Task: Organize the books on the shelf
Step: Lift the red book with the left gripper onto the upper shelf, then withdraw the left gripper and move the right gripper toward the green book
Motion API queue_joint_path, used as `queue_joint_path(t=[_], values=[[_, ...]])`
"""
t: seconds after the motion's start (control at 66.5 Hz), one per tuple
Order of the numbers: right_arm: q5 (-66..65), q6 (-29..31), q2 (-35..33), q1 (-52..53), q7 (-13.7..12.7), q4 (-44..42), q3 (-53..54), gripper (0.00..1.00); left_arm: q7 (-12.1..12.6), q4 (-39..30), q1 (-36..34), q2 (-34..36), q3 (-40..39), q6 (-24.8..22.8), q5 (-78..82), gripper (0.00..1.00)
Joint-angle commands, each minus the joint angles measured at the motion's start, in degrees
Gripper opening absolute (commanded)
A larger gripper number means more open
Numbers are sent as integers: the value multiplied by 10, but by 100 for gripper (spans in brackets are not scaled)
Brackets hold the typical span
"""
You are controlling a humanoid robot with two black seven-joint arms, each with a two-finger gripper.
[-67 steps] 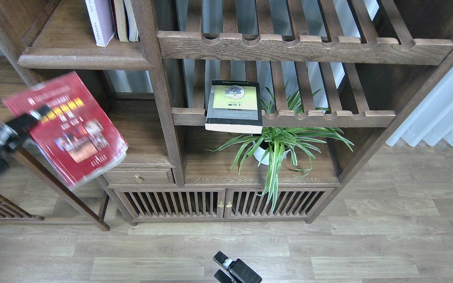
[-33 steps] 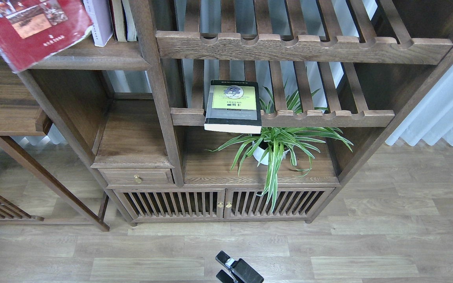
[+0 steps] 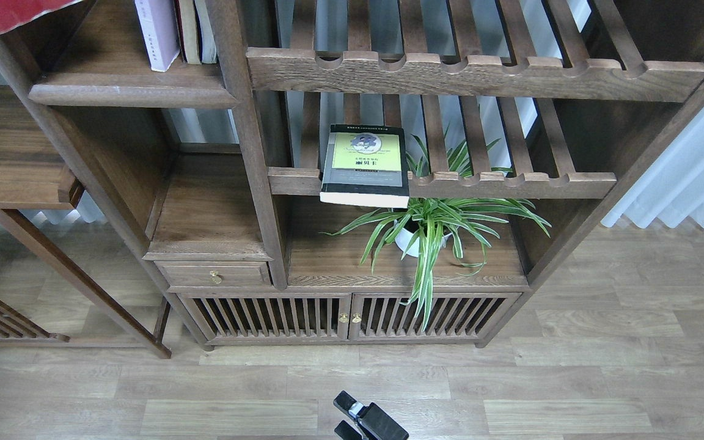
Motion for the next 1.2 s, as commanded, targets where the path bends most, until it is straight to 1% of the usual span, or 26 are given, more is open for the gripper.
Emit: queue_joint_path(t=[0.0, 0.21, 0.286, 0.376, 0.421, 0.496, 0.586, 0.646, 0.662, 0.722, 0.737, 0.752, 0.812, 0.887, 0.902, 0.977, 1.007, 1.188], values=[[1, 0, 0, 1, 0, 2, 1, 99, -1, 32, -28, -27, -3, 0, 61, 3], [1, 0, 0, 20, 1, 1, 3, 99, -1, 79, -28, -91, -38, 0, 165, 2], [2, 0, 0, 36, 11, 1, 6, 99, -2, 93, -29, -105, -44, 0, 178, 2], [2, 0, 0, 53, 36, 1, 6, 99, -8, 117, -40, -115, -45, 0, 196, 2], [2, 0, 0, 58, 43, 1, 6, 99, -14, 133, -41, -124, -45, 0, 197, 2], [3, 0, 0, 69, 51, 1, 5, 99, -34, 154, -42, -142, -44, 0, 201, 2], [3, 0, 0, 82, 51, 1, 1, 99, -54, 160, -42, -149, -38, 0, 213, 1], [6, 0, 0, 90, 51, 1, 0, 99, -70, 161, -42, -156, -36, 0, 230, 1], [8, 0, 0, 93, 51, 1, -1, 99, -79, 162, -42, -160, -32, 0, 238, 1], [11, 0, 0, 100, 51, 1, -3, 99, -98, 168, -44, -170, -30, 0, 249, 1], [11, 0, 0, 100, 51, 1, -3, 99, -98, 168, -44, -170, -30, 0, 249, 1], [12, 0, 0, 103, 51, 1, -4, 99, -107, 169, -46, -174, -29, 0, 251, 2], [16, 0, 0, 105, 51, 1, -5, 99, -121, 174, -50, -184, -21, 0, 254, 2], [21, 0, 0, 107, 51, 1, -7, 99, -141, 178, -64, -193, 3, 0, 257, 2], [24, 0, 0, 109, 51, 1, -7, 99, -154, 187, -77, -199, 25, 0, 257, 2], [30, 0, 0, 110, 51, 1, -8, 99, -172, 203, -95, -207, 49, 0, 259, 2], [34, 0, 0, 110, 51, 1, -8, 99, -184, 214, -104, -213, 60, 0, 259, 2], [42, 0, 0, 117, 52, 1, -8, 99, -221, 239, -109, -238, 72, 0, 262, 2]])
